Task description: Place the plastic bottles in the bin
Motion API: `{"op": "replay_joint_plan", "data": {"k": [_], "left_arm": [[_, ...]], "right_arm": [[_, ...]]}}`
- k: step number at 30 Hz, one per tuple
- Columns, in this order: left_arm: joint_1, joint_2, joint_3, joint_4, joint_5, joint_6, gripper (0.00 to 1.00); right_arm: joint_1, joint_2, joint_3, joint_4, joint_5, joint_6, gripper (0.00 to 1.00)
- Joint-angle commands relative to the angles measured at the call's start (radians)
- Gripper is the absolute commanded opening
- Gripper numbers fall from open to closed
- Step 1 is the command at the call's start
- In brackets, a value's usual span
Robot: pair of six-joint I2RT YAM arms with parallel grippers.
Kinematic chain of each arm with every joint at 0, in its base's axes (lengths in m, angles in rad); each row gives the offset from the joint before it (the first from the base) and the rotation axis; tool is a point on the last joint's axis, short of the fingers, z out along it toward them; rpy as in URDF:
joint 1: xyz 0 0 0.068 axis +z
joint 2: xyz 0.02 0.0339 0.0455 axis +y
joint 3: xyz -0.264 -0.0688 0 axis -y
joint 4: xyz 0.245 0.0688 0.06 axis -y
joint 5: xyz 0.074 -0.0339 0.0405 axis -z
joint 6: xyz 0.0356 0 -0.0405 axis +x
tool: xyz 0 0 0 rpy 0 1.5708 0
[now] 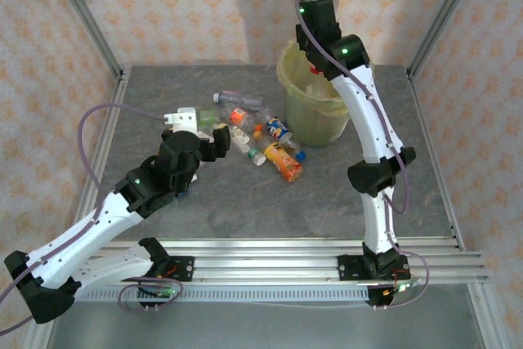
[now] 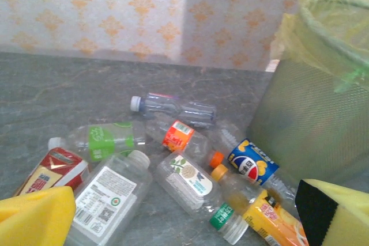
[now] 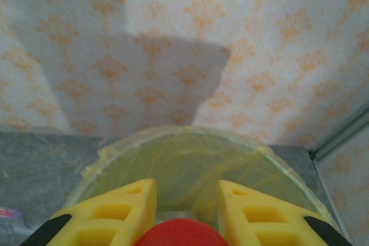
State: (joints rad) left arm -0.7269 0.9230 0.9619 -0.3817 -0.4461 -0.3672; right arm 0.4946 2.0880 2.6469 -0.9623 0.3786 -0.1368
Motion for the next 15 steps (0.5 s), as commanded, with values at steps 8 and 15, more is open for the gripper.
{"op": "replay_joint_plan", "data": {"k": [8, 15], "left_arm": [[0.000, -0.001, 0.026, -0.096, -0.093, -0.050, 1.00], [0.003, -0.002, 0.023, -0.098, -0.088, -0.054, 1.00]], "right_arm": [[-0.019, -0.224, -0.496, 0.165, -0.016, 0.091, 0.00], [-0.058, -0.319, -0.714, 0.289, -0.076, 0.171, 0.00]]}}
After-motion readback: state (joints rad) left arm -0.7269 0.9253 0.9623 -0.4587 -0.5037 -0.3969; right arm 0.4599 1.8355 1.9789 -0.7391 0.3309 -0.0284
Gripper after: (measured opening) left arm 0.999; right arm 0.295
